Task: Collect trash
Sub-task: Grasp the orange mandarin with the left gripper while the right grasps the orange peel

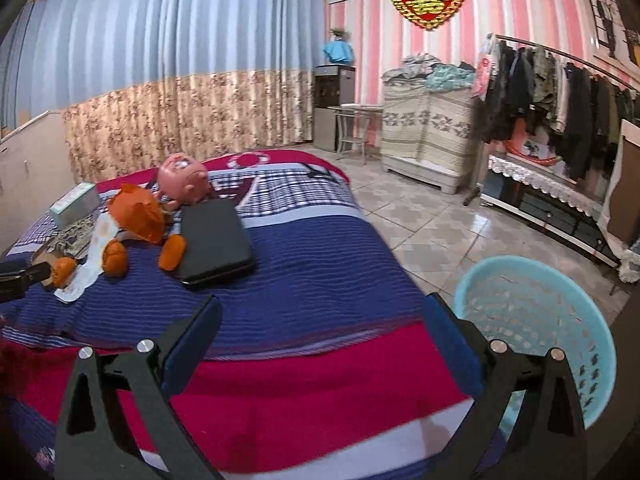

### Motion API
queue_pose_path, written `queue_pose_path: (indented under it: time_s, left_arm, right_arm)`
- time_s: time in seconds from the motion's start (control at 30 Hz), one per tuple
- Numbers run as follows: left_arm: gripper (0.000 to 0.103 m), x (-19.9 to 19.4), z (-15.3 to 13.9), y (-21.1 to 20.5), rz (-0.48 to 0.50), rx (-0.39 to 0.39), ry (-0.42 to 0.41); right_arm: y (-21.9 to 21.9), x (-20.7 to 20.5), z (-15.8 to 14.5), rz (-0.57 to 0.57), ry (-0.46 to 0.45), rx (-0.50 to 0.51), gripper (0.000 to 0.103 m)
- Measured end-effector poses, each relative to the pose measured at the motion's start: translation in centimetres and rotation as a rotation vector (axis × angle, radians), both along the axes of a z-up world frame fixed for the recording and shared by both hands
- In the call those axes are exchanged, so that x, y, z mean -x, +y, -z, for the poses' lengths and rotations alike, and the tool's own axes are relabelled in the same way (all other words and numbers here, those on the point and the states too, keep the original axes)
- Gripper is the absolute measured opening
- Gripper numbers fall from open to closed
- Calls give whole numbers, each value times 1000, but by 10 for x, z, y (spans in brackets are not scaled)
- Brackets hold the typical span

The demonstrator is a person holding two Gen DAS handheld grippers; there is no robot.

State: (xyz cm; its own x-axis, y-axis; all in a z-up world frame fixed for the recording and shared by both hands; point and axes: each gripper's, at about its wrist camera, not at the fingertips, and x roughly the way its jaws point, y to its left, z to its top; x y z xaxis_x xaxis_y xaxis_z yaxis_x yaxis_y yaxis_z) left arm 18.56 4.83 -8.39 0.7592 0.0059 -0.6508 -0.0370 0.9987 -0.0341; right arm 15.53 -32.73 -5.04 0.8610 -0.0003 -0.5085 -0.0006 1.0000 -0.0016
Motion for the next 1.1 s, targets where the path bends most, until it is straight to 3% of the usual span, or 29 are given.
queue_pose_path:
  time_s: [0.1,0.17,0.3,0.5,0.6,0.8,0.93,1.03,1.1]
  left_arm:
    - [75,-12,6,-7,35,-13,39]
    - [54,-21,11,-8,65,8,74]
    - [34,-25,11,-7,88,43,81]
    - [31,-13,-3,8,71,34,25]
    - [31,-8,-10,23,42,-10,-5]
    - [31,-2,-10,62,-29,-13,5]
    - [31,0,-11,79,-64,12,8]
    - [31,2,-13,86,-74,24,2]
    - [31,1,-14,85,-74,26,1]
  right_arm:
    - [16,-7,1,-28,10,2,98]
    - [26,-11,1,-49,12,0,98]
    - [51,-20,0,-98,25,10,98]
    - [106,-35,3,-214,42,57,98]
    - [138,-44,6,-295,52,87,98]
    - [186,-70,17,-392,113,111,93]
    - [210,-88,31,-442,193,129,69]
    - [222,-96,37,-482,239,129,43]
    - [224,-95,38,-482,238,133,36]
